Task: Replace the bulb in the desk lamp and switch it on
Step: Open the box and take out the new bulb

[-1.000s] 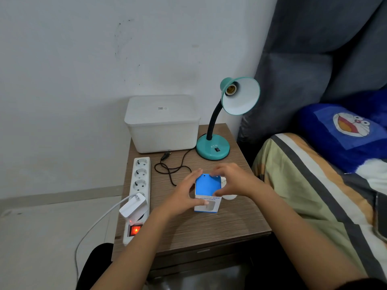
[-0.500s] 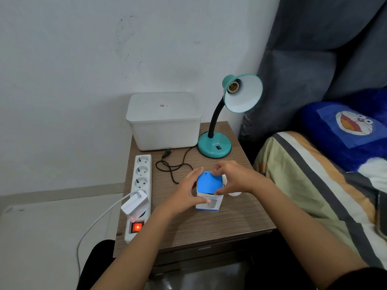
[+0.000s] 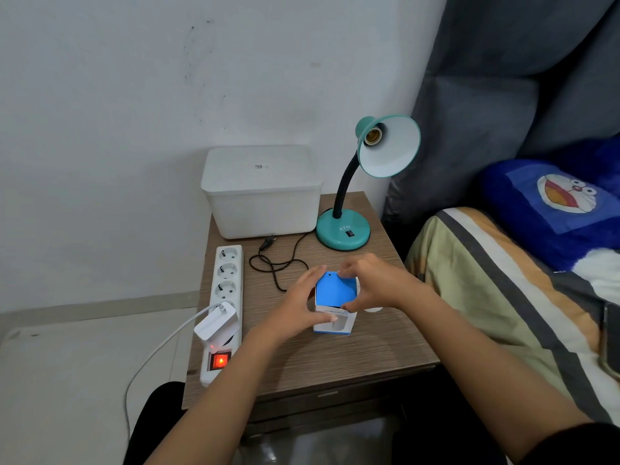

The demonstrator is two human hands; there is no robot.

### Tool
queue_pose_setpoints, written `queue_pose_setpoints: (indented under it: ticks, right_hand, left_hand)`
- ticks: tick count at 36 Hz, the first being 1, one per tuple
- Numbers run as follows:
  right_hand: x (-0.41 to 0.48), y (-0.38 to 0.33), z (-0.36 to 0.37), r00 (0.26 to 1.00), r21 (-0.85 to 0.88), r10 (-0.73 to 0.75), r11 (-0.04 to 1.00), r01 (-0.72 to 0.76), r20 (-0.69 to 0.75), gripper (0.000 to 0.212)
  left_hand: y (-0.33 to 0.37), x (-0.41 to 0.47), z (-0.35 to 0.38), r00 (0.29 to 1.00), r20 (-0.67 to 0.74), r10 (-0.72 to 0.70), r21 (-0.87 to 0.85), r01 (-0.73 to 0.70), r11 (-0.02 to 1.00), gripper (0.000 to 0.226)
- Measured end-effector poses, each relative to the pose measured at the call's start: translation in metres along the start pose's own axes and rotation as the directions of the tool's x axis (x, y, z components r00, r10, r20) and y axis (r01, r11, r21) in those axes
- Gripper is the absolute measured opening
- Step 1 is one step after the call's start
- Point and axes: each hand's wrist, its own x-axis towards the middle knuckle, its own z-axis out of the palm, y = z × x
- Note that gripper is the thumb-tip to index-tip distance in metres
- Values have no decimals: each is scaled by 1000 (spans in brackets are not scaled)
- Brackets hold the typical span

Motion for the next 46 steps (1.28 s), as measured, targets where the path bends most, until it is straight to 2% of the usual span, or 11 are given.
queue_pose_setpoints:
  ticks: [10,13,17,24,26,28,32,37,41,43,46]
  right_hand:
    - [-8,3,2,997,6,-71,997,71,-42,52]
    - [-13,4,3,995,80,-57,995,63,-78,52]
    - [-16,3,7,987,241,-13,969,52,-158,38]
    - [-11,-3,10,901,651,310,758,-42,-303,26]
    - [-2,-1,10,865,727,400,684,-63,-302,42]
    - [7,-1,9,832,792,482,605,-87,-276,49]
    - [22,-1,7,784,869,577,483,-103,-228,30]
    - [17,-3,12,722,812,595,579,-79,-353,32]
    - [0,-4,20,680,710,510,704,20,-526,35]
    - [-4,-6,24,742,635,417,773,14,-524,34]
    - [-2,-12,27,900,499,290,861,-97,-325,38]
  left_hand:
    - [-1,0,-1,1000,7,18,33,-18,999,92]
    - [0,-1,-1,1000,8,25,20,-25,999,90]
    - [-1,-1,-2,1000,15,23,-7,-23,1000,92]
    - [-3,-3,0,1000,8,-2,-111,3,994,105]
    - [-3,-4,2,1000,-3,6,-138,-6,990,106]
    - [-3,-5,2,1000,-8,9,-161,-10,987,107]
    - [-3,-5,2,1000,-26,-4,-167,0,986,107]
    - [-5,-4,2,999,-32,-14,-174,8,985,108]
    - [-8,-2,4,998,-59,-26,-193,14,981,108]
    - [-9,-1,6,996,-80,-31,-195,15,981,108]
    - [-10,0,9,996,-89,-21,-177,5,984,108]
